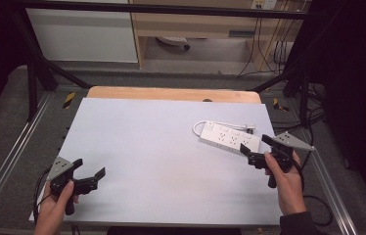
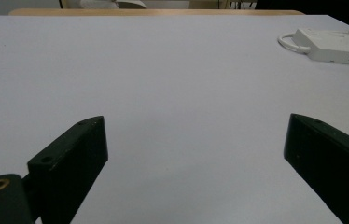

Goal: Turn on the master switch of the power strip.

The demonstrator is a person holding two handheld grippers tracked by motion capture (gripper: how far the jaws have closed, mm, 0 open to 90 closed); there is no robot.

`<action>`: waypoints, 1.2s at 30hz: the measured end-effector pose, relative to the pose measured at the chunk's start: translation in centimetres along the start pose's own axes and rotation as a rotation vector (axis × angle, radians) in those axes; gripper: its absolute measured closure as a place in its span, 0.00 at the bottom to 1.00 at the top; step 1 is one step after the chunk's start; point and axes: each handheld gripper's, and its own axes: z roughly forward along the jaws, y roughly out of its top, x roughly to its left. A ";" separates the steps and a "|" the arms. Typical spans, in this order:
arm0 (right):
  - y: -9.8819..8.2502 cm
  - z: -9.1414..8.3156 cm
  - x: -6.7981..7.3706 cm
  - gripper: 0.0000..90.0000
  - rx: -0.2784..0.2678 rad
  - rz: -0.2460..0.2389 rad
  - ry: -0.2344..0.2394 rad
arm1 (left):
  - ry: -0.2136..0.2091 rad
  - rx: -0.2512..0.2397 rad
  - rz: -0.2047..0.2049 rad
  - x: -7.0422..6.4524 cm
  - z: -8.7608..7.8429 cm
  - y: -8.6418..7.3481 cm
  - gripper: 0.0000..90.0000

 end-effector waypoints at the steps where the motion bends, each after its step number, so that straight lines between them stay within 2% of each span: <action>1: -0.2 -0.1 0.0 0.06 -0.002 -0.005 -0.002 | 0.001 0.000 0.001 0.0 0.0 0.0 0.07; 18: -3.1 -1.5 -0.3 0.05 -0.003 -0.011 -0.015 | 0.001 -0.003 -0.001 0.0 0.0 0.0 0.07; 36: -5.4 -1.9 -0.1 0.05 0.014 -0.009 -0.014 | -0.001 -0.005 0.003 0.0 -0.1 0.0 0.07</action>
